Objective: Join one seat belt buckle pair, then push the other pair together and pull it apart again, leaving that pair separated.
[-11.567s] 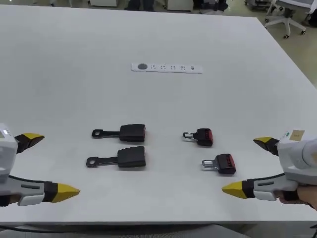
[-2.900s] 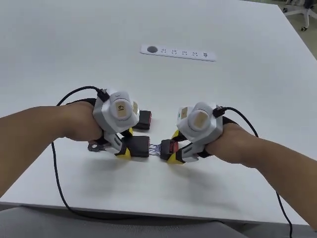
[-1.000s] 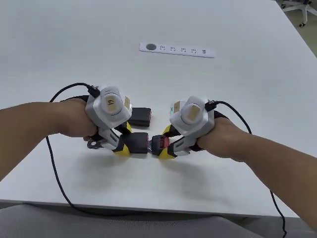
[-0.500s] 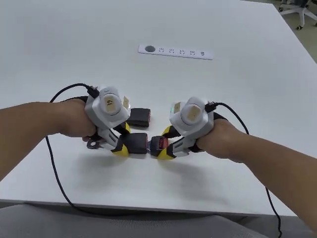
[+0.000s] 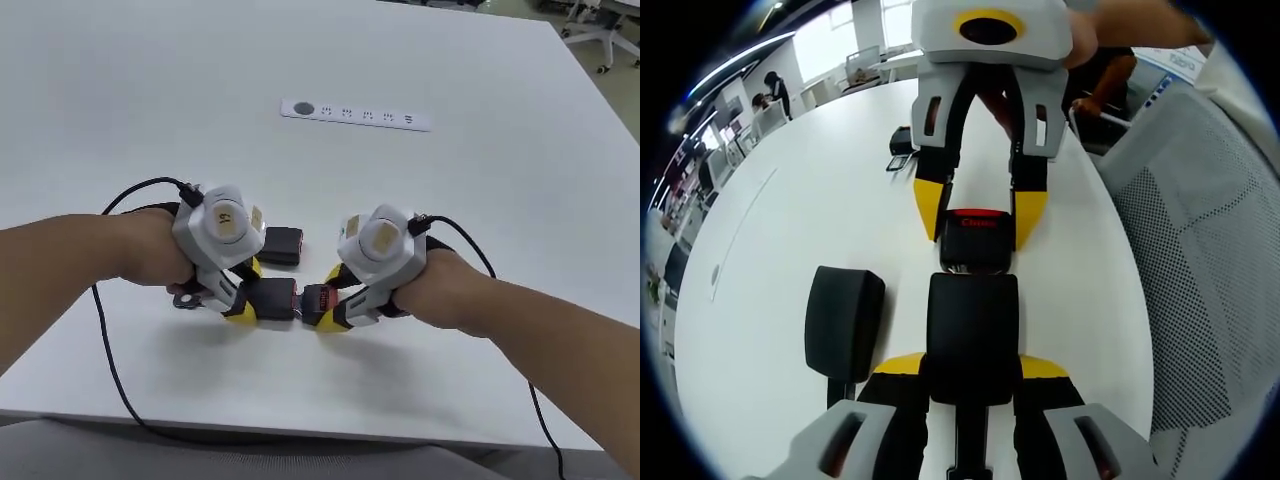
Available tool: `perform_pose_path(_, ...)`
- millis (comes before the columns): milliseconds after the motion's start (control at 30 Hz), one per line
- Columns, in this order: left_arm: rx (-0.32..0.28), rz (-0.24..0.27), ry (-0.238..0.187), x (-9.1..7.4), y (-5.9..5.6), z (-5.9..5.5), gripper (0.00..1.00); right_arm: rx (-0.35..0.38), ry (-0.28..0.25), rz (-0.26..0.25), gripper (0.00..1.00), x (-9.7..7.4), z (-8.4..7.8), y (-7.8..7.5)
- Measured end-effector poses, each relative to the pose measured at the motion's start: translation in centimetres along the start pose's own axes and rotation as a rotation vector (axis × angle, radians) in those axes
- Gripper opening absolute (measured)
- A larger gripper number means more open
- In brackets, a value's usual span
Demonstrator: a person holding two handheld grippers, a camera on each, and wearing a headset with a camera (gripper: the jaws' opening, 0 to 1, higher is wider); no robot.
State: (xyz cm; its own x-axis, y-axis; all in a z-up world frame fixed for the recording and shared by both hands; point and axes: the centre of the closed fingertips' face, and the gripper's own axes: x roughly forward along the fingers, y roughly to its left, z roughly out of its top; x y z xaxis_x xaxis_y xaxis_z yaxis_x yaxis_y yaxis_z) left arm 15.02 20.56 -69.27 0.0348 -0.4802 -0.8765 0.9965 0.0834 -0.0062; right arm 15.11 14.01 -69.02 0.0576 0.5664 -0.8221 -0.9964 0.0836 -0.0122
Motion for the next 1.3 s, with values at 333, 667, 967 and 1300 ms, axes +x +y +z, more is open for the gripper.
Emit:
perform_pose_path(333,-0.042,0.011,0.002,-0.1,0.1,-0.2,0.33,0.013,-0.012,-0.002,0.32,0.0,-0.1,0.1)
perform_pose_path(667,-0.106,0.029,-0.008,-0.2,0.2,-0.5,0.35,0.011,0.003,0.005,0.34,0.3,-0.2,0.1)
perform_pose_path(967,-0.163,0.052,-0.043,-1.0,0.1,-0.5,0.47,0.020,-0.031,-0.010,0.36,-0.2,0.4,0.5)
perform_pose_path(1300,-0.210,0.078,-0.127,-3.8,1.6,1.2,0.47,-0.015,-0.062,-0.025,0.37,-2.5,1.2,-0.1)
